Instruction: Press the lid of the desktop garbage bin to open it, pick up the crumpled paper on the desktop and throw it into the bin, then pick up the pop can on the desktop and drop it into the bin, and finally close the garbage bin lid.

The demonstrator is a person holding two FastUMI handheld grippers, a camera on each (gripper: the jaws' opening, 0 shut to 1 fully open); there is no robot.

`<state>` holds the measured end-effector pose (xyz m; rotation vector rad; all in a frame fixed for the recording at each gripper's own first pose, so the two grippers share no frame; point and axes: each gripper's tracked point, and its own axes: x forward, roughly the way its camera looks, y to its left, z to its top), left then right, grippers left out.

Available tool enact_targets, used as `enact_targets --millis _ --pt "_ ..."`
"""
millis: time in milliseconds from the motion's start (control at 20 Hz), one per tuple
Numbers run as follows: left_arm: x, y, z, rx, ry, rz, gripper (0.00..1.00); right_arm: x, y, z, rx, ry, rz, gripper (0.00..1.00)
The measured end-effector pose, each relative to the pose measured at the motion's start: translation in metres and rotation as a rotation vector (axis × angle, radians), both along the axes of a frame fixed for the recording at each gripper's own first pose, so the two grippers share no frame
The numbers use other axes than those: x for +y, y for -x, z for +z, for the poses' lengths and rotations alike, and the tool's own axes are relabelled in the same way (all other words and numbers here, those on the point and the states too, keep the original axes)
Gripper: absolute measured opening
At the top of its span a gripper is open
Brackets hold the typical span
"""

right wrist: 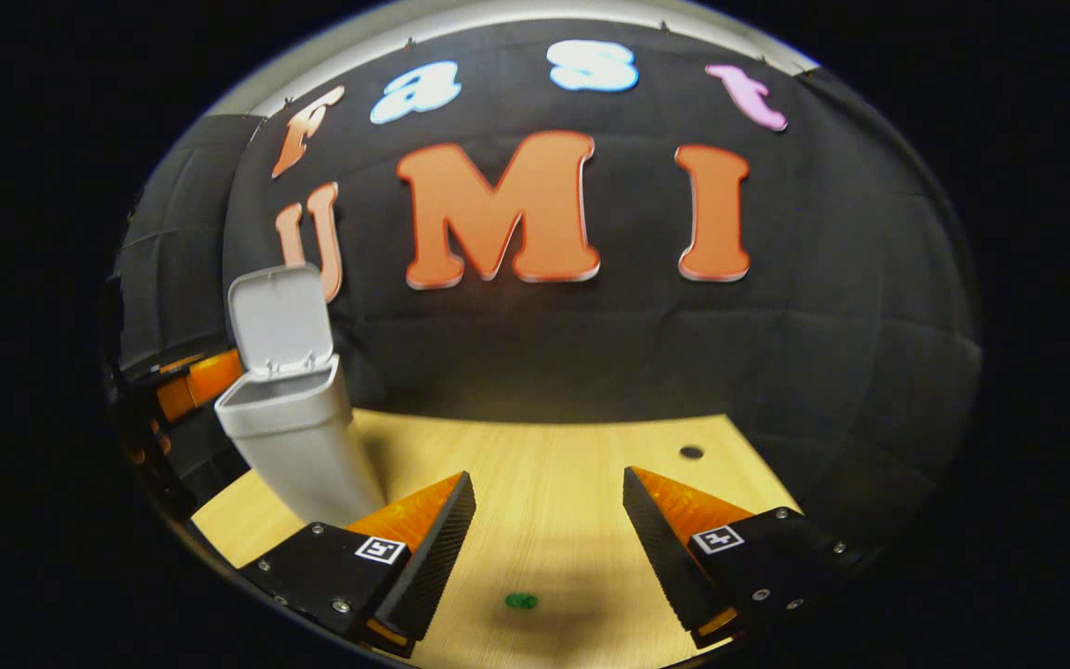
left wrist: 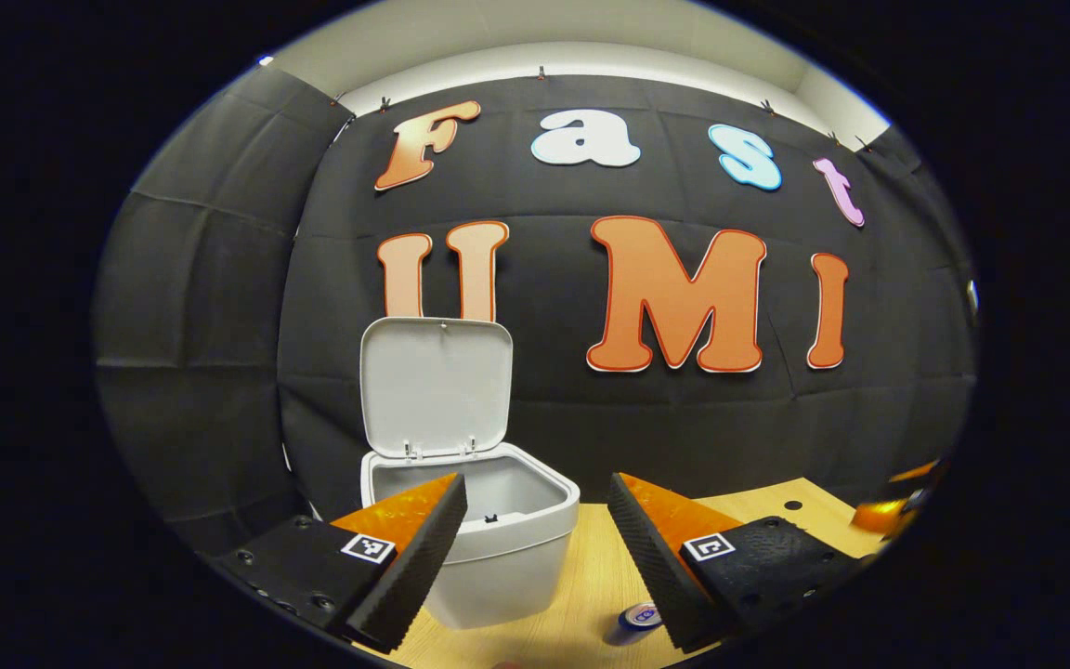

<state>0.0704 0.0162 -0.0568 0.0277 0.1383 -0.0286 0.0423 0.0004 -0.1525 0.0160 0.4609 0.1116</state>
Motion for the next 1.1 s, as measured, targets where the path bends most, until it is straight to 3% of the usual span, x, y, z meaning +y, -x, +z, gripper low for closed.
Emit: enact_targets --millis 100,250,350,500,550,700,1000,1100 --pt "0.0 0.004 -0.006 0.007 -0.012 -0.014 0.96 0.003 0.01 -0.065 0.181 -0.005 0.051 0.96" --pt "0.009 0.009 -0.018 0.026 -0.065 -0.015 0.99 -0.008 0.007 -0.132 0.365 0.143 0.075 0.97" --pt "0.011 0.013 -0.027 0.04 -0.051 -0.04 0.96 -0.007 0.005 -0.156 0.449 0.209 0.123 0.97" --pt "0.02 0.017 -0.034 0.064 -0.019 -0.044 0.96 0.009 -0.005 -0.172 0.554 0.176 0.181 0.97" --pt "0.025 0.017 -0.036 0.068 -0.022 -0.037 0.96 0.003 0.008 -0.165 0.572 0.173 0.185 0.97" --pt "0.038 0.015 -0.04 0.084 -0.029 -0.024 0.96 0.0 -0.003 -0.174 0.598 0.197 0.178 0.97" --pt "0.052 0.01 -0.055 0.119 -0.026 -0.01 0.96 -0.006 -0.008 -0.189 0.643 0.229 0.163 0.85" --pt "0.054 0.009 -0.057 0.128 -0.032 -0.007 0.97 -0.003 -0.009 -0.192 0.651 0.228 0.16 0.76"
